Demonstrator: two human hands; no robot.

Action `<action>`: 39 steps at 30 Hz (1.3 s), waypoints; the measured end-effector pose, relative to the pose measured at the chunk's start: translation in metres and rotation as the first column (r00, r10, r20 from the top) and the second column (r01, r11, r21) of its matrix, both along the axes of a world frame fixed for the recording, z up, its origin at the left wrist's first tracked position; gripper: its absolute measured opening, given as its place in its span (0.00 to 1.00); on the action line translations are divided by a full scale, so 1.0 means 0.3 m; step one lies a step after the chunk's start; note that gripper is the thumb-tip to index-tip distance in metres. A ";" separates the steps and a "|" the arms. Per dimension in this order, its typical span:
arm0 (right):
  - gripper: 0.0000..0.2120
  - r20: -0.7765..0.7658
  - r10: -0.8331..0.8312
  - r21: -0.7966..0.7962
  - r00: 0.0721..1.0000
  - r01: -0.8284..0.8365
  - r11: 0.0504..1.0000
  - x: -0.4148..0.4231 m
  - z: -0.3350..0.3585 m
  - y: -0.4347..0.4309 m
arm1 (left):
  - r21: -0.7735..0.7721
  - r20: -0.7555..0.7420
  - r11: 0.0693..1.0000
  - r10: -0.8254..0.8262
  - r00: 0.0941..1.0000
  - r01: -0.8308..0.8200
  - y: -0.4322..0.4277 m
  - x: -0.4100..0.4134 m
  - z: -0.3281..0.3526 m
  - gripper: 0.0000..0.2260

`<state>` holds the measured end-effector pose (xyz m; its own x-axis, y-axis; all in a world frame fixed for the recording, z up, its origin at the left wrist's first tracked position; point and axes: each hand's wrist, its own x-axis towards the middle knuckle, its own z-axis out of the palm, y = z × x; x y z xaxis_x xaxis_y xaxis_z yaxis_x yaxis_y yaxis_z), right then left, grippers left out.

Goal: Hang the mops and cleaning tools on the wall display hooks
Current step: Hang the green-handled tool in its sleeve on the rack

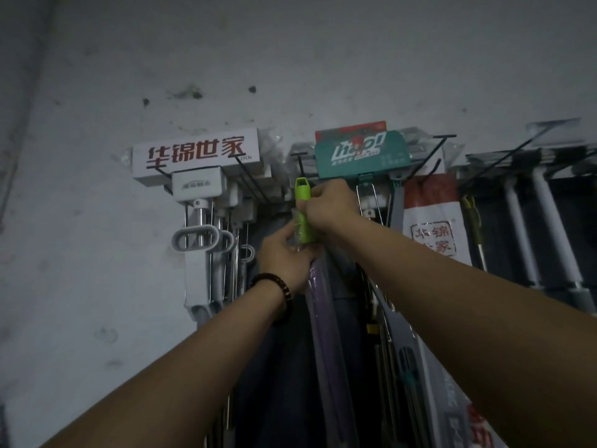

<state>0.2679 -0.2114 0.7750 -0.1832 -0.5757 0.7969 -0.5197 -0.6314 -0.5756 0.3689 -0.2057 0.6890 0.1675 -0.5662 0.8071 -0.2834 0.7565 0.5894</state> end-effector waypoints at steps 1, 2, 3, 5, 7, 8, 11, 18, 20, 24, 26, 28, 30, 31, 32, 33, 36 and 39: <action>0.11 -0.011 0.004 0.002 1.000 -0.004 1.000 0.003 0.008 -0.011 | -0.001 -0.007 1.000 -0.011 1.000 0.011 -0.015 0.007 0.009 0.15; 0.11 -0.015 0.013 0.001 1.000 -0.013 1.000 0.005 0.014 -0.021 | 0.000 -0.010 1.000 -0.027 1.000 0.027 -0.027 0.013 0.014 0.15; 0.11 -0.015 0.023 -0.003 1.000 -0.023 1.000 0.007 0.019 -0.032 | 0.002 -0.010 1.000 -0.030 1.000 0.030 -0.038 0.019 0.019 0.16; 0.10 -0.015 0.036 -0.020 0.999 -0.037 0.999 0.011 0.021 -0.049 | 0.002 -0.009 1.000 -0.018 1.000 0.018 -0.054 0.027 0.023 0.18; 0.09 -0.027 0.025 -0.027 0.999 -0.026 0.999 0.008 0.023 -0.070 | -0.008 -0.013 1.000 -0.015 1.000 0.015 -0.066 0.031 0.017 0.19; 0.09 -0.037 0.010 -0.033 0.999 -0.011 0.999 0.006 0.019 -0.078 | -0.005 -0.009 1.000 -0.014 1.000 0.014 -0.070 0.030 0.010 0.19; 0.09 -0.029 0.001 -0.045 1.000 -0.003 0.999 -0.009 -0.016 -0.111 | 0.037 -0.019 0.997 -0.063 0.998 0.064 -0.078 0.015 -0.034 0.19; 0.20 -0.019 -0.004 0.010 1.000 0.005 1.000 -0.080 -0.148 -0.120 | 0.093 -0.087 0.984 -0.147 0.985 0.155 -0.088 -0.065 -0.159 0.24; 0.20 -0.017 -0.008 0.027 1.000 0.009 1.000 -0.093 -0.166 -0.103 | 0.096 -0.110 0.976 -0.185 0.976 0.196 -0.078 -0.086 -0.181 0.26; 0.21 -0.012 -0.018 0.026 1.000 0.018 0.999 -0.107 -0.143 -0.068 | 0.064 -0.140 0.967 -0.237 0.961 0.248 -0.029 -0.110 -0.176 0.25; 0.22 -0.027 -0.001 0.013 1.000 0.001 1.000 -0.096 -0.118 -0.047 | 0.059 -0.142 0.973 -0.213 0.967 0.224 -0.011 -0.109 -0.154 0.25; 0.21 -0.046 -0.005 0.000 0.999 0.005 1.000 -0.078 -0.083 -0.026 | 0.044 -0.148 0.981 -0.181 0.972 0.189 -0.015 -0.098 -0.121 0.25; 0.19 -0.058 -0.023 -0.028 0.998 0.021 0.999 -0.059 -0.043 -0.008 | 0.004 -0.162 0.987 -0.156 0.974 0.158 -0.030 -0.086 -0.084 0.25; 0.18 -0.052 -0.018 -0.043 0.999 0.016 0.999 -0.051 -0.023 -0.003 | -0.021 -0.166 0.987 -0.160 0.973 0.159 -0.033 -0.081 -0.064 0.24; 0.18 -0.047 -0.012 -0.056 0.999 0.009 0.998 -0.045 -0.004 -0.001 | -0.041 -0.165 0.986 -0.168 0.972 0.163 -0.038 -0.076 -0.045 0.23; 0.18 -0.051 -0.014 -0.061 0.999 0.011 0.998 -0.039 0.012 0.005 | -0.060 -0.164 0.983 -0.180 0.970 0.172 -0.038 -0.071 -0.027 0.23; 0.16 -0.076 -0.023 -0.063 0.997 0.019 0.998 -0.026 0.053 0.006 | -0.087 -0.161 0.983 -0.174 0.972 0.161 -0.051 -0.057 0.019 0.22; 0.16 -0.058 -0.036 -0.045 0.998 0.033 0.998 -0.013 0.079 0.000 | -0.062 -0.139 0.993 -0.104 0.985 0.096 -0.065 -0.049 0.050 0.21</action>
